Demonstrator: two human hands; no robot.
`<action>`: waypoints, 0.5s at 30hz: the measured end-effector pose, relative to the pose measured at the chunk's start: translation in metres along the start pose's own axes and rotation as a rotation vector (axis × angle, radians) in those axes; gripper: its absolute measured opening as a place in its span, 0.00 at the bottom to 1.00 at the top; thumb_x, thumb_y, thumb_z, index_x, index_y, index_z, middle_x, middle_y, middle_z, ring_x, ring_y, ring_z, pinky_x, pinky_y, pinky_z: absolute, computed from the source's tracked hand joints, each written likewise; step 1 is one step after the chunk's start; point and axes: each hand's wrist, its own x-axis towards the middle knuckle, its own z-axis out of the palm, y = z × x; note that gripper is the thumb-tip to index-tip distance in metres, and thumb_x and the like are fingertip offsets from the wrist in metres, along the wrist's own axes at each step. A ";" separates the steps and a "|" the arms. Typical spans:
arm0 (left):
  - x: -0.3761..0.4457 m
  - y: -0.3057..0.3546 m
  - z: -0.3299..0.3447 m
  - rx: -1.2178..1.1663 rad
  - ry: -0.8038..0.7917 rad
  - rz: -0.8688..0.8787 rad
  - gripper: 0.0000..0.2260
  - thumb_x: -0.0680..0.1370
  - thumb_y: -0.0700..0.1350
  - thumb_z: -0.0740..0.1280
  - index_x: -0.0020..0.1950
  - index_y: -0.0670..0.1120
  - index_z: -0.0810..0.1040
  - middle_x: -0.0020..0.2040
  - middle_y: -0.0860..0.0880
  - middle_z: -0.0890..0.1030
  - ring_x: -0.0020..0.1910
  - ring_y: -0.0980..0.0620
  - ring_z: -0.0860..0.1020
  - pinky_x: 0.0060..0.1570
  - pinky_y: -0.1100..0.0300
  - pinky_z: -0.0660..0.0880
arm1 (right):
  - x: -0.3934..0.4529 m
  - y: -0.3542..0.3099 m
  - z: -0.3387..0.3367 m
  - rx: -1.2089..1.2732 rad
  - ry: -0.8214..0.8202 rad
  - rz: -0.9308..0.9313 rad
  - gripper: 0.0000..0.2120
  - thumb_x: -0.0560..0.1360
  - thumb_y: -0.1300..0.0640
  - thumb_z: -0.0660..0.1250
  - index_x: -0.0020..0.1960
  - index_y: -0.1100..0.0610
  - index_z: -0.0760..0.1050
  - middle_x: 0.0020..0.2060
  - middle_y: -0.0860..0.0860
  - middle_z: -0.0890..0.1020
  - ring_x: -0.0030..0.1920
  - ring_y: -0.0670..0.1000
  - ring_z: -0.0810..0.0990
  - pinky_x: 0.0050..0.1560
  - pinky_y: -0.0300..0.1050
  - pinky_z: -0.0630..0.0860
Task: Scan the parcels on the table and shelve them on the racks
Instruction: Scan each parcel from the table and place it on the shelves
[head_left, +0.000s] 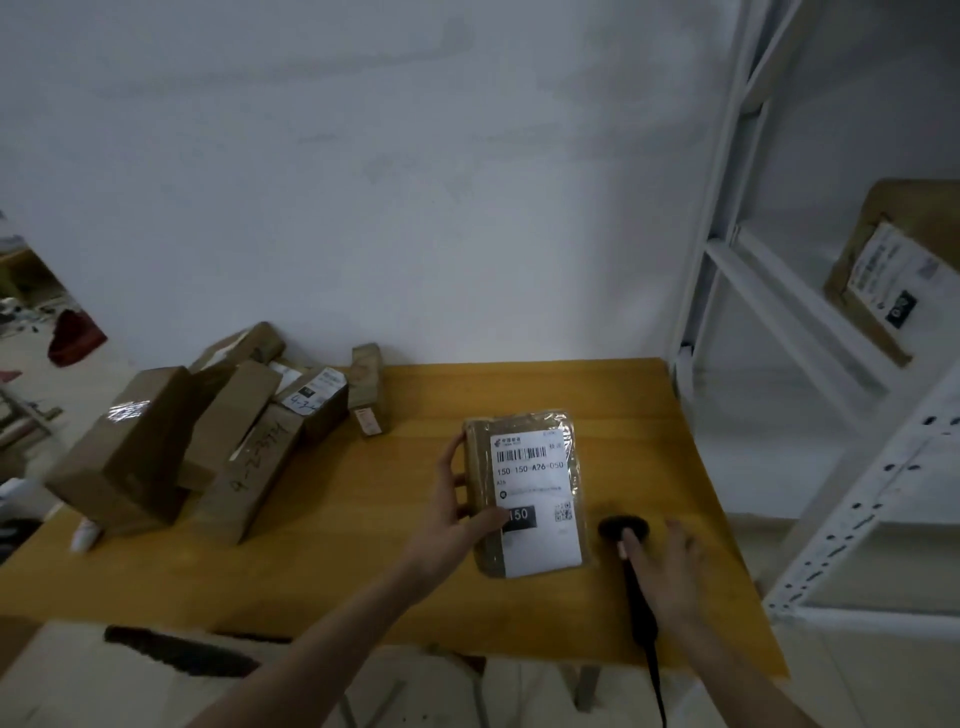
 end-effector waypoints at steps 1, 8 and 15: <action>-0.014 0.009 0.002 -0.007 0.010 0.005 0.42 0.66 0.52 0.74 0.69 0.70 0.52 0.62 0.52 0.72 0.57 0.52 0.78 0.51 0.53 0.81 | -0.020 -0.014 -0.015 0.144 -0.004 -0.078 0.32 0.74 0.42 0.65 0.72 0.55 0.62 0.68 0.56 0.66 0.69 0.58 0.64 0.67 0.55 0.64; -0.100 0.086 0.032 0.035 -0.060 0.117 0.39 0.75 0.39 0.70 0.72 0.67 0.50 0.62 0.56 0.72 0.58 0.56 0.76 0.42 0.63 0.79 | -0.154 -0.078 -0.130 0.712 -0.487 -0.398 0.36 0.54 0.22 0.66 0.61 0.26 0.65 0.60 0.32 0.73 0.60 0.38 0.73 0.48 0.39 0.78; -0.138 0.147 0.092 0.027 -0.133 0.187 0.39 0.77 0.38 0.68 0.73 0.65 0.48 0.59 0.54 0.73 0.48 0.64 0.80 0.39 0.64 0.79 | -0.199 -0.073 -0.217 0.683 -0.451 -0.497 0.39 0.62 0.39 0.73 0.67 0.24 0.57 0.68 0.40 0.72 0.67 0.48 0.72 0.64 0.56 0.74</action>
